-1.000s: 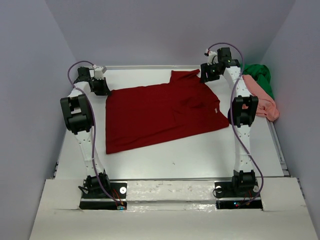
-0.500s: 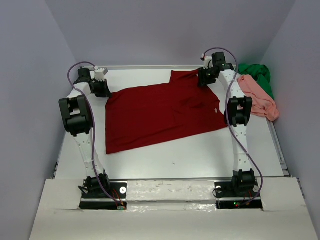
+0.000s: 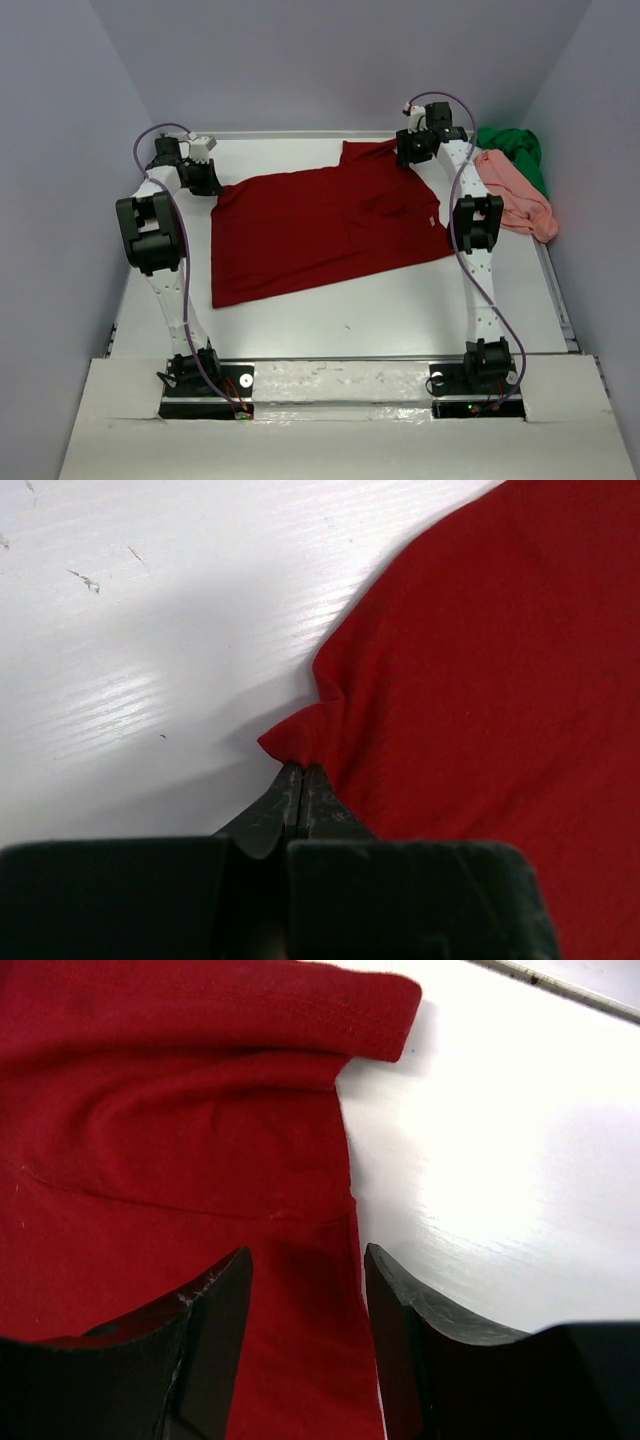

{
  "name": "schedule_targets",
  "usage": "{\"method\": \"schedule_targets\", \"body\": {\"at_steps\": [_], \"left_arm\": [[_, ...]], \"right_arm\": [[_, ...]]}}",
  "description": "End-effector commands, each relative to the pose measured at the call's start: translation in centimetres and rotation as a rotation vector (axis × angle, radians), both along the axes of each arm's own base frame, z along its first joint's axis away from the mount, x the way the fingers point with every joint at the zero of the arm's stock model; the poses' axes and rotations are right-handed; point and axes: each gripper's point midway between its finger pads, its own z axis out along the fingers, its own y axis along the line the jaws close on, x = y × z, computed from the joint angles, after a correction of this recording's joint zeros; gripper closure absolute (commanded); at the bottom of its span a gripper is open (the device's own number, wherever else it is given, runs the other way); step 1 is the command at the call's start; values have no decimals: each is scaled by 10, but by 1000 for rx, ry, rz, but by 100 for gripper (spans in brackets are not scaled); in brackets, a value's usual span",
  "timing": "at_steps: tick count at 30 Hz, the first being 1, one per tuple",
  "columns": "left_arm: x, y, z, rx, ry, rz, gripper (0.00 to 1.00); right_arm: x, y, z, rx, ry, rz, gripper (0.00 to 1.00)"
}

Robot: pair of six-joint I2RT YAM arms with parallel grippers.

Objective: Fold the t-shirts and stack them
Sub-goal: Grap the side of the flattened tshirt furthest away from the robot with both arms

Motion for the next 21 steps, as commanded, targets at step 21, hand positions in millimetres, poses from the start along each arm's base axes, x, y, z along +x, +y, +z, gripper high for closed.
{"method": "schedule_targets", "body": {"at_steps": [21], "left_arm": [[-4, -5, 40, 13, -80, -43, 100]], "right_arm": [[32, 31, 23, 8, -207, 118, 46]]}}
